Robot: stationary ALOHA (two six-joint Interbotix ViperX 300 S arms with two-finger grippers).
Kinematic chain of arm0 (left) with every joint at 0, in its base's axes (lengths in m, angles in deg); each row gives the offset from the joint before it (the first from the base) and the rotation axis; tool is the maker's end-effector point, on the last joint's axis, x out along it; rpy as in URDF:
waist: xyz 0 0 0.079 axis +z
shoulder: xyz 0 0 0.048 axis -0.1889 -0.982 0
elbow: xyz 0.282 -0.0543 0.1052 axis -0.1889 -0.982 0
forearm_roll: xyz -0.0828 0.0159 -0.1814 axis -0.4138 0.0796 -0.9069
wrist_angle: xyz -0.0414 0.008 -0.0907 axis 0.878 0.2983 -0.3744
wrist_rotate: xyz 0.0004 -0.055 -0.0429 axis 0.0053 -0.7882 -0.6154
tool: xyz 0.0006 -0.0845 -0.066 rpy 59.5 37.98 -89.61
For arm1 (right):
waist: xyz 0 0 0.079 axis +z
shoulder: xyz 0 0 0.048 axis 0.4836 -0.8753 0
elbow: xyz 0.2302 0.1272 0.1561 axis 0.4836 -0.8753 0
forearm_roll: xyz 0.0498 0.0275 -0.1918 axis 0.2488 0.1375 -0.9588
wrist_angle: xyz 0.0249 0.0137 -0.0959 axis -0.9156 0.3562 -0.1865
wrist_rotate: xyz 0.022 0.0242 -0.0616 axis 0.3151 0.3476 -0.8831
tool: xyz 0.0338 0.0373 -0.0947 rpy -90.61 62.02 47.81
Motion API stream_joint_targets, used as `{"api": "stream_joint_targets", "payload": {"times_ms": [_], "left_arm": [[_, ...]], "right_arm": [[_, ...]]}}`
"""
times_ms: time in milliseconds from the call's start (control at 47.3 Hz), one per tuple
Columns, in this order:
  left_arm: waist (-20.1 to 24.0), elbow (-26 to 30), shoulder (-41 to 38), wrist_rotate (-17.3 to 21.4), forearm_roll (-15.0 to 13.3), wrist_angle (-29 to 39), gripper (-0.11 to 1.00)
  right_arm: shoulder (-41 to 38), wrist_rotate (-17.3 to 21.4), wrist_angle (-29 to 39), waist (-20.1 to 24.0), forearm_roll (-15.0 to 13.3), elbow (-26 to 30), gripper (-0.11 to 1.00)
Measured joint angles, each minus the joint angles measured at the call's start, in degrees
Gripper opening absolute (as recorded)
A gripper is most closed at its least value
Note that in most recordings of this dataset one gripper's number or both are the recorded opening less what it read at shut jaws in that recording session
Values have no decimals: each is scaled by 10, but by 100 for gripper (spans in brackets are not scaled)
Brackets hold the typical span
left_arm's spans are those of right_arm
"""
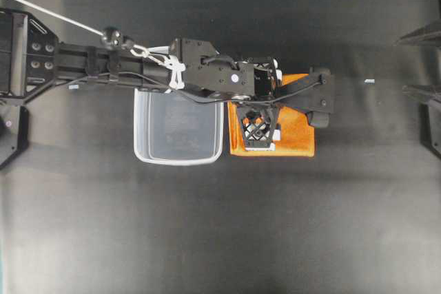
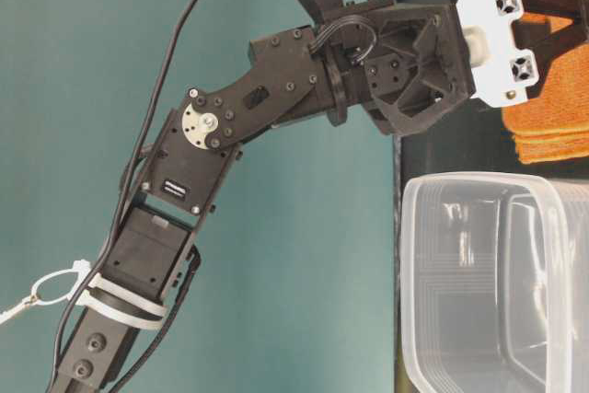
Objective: Place the orange towel into the container with the left arm.
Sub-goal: 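Lower the open left gripper onto the orange towel and close it, then lift the pinched towel with the left gripper and carry it leftward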
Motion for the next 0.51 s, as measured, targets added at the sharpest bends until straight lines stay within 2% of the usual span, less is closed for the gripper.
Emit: {"api": "stream_joint_targets", "payload": {"times_ms": [106,190,359,507], "left_arm": [[-8,0,0,4,0,0,22],[-15,0,2,7,0,1,6],[-18,-1,17,7,0,4,6],[-20,1,68,7,0,16,6]], "right_arm": [[0,0,-1,0,0,0,77],[0,0,-1,-1,0,-1,77],[0,0,0,-1,0,0,77],[-1,0,-1,-1,0,0,77]]}}
